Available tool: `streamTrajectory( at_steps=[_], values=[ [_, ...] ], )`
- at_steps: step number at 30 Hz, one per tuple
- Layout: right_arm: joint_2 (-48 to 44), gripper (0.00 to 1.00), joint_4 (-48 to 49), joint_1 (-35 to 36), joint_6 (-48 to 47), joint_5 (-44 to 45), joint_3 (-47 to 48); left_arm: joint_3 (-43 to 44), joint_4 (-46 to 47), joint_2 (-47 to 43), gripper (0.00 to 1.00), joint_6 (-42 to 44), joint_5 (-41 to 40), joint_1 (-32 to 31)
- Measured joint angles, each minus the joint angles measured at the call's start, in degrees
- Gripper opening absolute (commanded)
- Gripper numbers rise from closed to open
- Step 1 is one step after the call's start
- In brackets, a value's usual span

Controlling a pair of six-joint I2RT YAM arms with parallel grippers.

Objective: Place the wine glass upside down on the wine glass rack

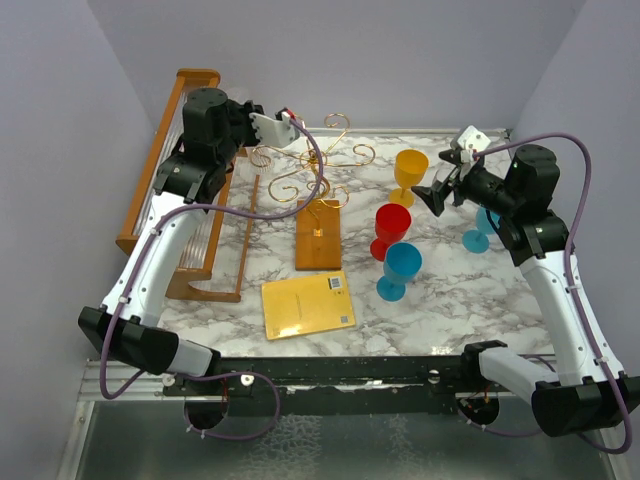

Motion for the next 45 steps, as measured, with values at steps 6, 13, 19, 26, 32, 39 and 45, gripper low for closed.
streamTrajectory(
  at_steps=[6,13,19,26,32,39,45],
  values=[
    [0.0,0.9,0.02,0.0,0.0,-0.02,-0.46,3.26,-5.16,0.85,0.0,2.27,4.0,-1.7],
    [0.0,0.9,0.04,0.0,0.0,-0.02,-0.48,6.56,-10.71,1.55,0.0,5.11,7.43,-4.07],
    [0.0,0.9,0.17,0.0,0.0,-0.02,-0.7,9.18,-14.64,3.58,0.0,7.93,9.38,-6.08],
    [0.0,0.9,0.5,-0.02,0.0,-0.02,-0.92,11.58,-16.41,6.43,0.0,10.01,10.12,-8.85],
    [0.0,0.91,0.87,-0.02,0.02,-0.07,-1.14,12.39,-16.02,8.46,0.0,10.29,9.88,-10.86],
    [0.0,0.91,1.25,-0.26,0.02,-0.22,-1.25,12.35,-12.81,10.62,0.0,9.55,6.67,-12.17],
    [0.0,0.91,1.27,-0.37,0.02,-0.22,-1.33,11.93,-9.09,10.73,0.0,9.35,1.97,-12.33]
  ],
)
